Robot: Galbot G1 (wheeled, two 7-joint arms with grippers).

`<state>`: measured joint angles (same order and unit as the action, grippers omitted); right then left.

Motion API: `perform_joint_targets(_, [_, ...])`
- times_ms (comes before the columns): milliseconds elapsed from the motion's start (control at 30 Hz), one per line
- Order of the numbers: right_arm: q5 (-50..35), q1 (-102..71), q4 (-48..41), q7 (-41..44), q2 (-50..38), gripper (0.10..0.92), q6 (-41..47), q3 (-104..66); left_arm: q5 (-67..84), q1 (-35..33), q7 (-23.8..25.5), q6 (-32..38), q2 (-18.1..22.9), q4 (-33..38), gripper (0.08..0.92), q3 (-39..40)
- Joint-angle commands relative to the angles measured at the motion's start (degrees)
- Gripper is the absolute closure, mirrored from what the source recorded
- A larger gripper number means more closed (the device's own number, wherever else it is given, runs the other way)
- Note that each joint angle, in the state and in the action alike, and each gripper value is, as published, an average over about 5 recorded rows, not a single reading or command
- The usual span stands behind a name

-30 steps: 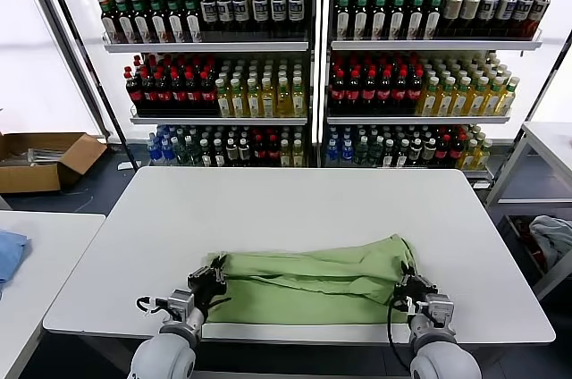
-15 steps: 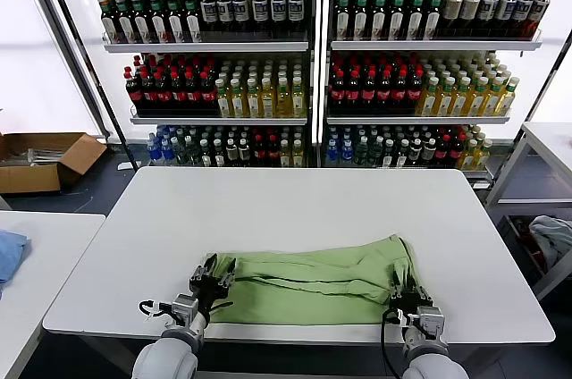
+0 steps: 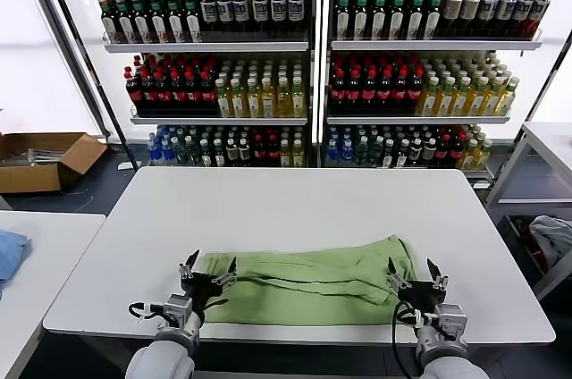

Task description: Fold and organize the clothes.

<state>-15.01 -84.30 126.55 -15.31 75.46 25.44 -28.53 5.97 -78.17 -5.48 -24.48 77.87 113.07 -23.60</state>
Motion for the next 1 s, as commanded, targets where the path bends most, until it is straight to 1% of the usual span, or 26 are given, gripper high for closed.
perform_joint_targets(33, [-0.49, -0.41, 4.06, -0.01, -0.24, 0.203, -0.16, -0.34, 5.81, -1.16, -3.85, -3.56, 1.82, 1.09, 0.177, -0.63])
perform_joint_targets(200, [-0.8, -0.23, 3.35, 0.05, -0.51, 0.203, -0.41, -0.23, 8.35, -1.65, -4.84, -4.33, 3.06, 0.3, 0.177, -1.25])
perform_joint_targets(367, [-1.18, 0.73, 1.51, 0.09, -0.81, 0.203, -0.9, 0.49, 9.12, -1.25, -4.48, -4.83, 3.94, -1.09, 0.177, -1.47])
perform_joint_targets(467, [-1.39, 1.26, 1.0, 0.15, -1.21, 0.203, -1.05, 0.94, 9.36, -1.14, -3.78, -5.11, 4.27, -2.0, 0.199, -1.53])
perform_joint_targets(567, [-1.72, 1.77, 0.84, 0.18, -1.48, 0.203, -0.97, 0.98, 9.3, -1.24, -3.26, -5.07, 4.4, -2.69, 0.268, -1.77])
perform_joint_targets(800, [-2.47, 2.94, 1.19, 0.09, -1.95, 0.203, -0.42, 0.64, 9.53, -1.43, -2.16, -5.44, 4.16, -2.54, 0.475, -2.23])
perform_joint_targets(1000, [-2.74, 2.67, 0.85, 0.09, -2.3, 0.203, -0.71, 0.3, 9.4, -0.96, -1.91, -4.29, 4.45, -3.66, 0.649, -2.8])
